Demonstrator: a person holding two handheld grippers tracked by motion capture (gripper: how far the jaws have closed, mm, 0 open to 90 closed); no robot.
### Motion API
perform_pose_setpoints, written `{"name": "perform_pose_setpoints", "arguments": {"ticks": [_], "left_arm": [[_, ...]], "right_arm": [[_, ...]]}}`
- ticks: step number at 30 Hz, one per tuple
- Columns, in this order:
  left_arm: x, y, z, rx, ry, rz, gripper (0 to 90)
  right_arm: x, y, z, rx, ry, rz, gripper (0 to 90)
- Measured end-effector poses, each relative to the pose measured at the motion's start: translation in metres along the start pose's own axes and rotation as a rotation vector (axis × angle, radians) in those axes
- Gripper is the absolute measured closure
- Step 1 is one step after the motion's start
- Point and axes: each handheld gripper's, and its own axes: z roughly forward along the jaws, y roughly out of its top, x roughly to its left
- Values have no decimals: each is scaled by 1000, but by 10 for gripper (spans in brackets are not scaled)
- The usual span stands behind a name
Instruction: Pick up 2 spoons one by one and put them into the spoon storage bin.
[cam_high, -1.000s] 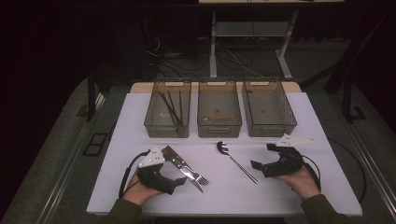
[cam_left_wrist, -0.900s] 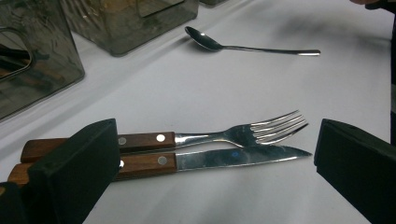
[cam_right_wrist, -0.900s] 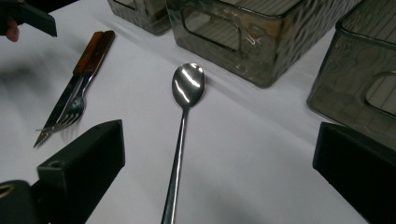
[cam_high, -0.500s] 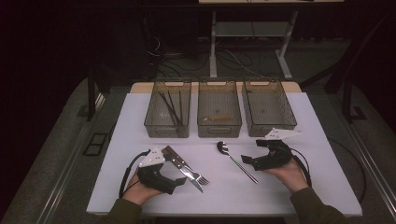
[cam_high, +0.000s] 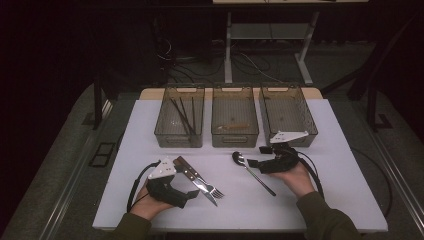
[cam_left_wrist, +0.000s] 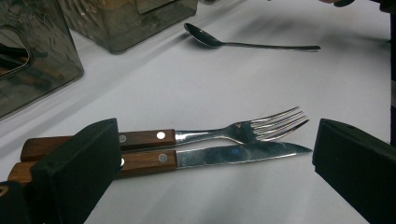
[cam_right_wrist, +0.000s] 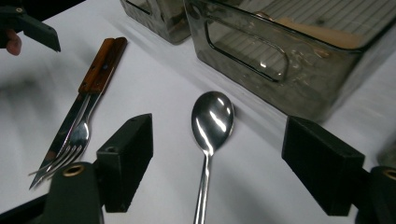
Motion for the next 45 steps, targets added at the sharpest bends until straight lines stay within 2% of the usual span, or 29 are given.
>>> {"name": "perform_pose_setpoints", "arguments": {"ticks": [3,7,9,13,18,31,39,42,45], "left_arm": [[0,0,0,0,-3,6,6],[0,0,0,-3,-1,-5,6],[0,0,0,4,-3,2,7],[0,0,1,-1,-7,-3,9],[2,0,1,5,-11,-7,9],[1,0,0,1,-14,-2,11],[1,0,0,1,-18,-3,15],[1,0,0,1,-17,-3,15],[1,0,1,4,-16,-2,15]], "right_arm": [[0,4,11,21,13,-4,315],[-1,8,22,28,25,8,371],[-2,9,28,49,14,-5,392],[-6,10,35,72,2,8,453],[-10,10,44,101,12,15,504],[-10,10,56,153,6,-7,579],[-8,9,60,162,1,-25,575],[-6,9,61,166,-8,-44,573],[-2,9,62,173,-34,-88,570]]}}
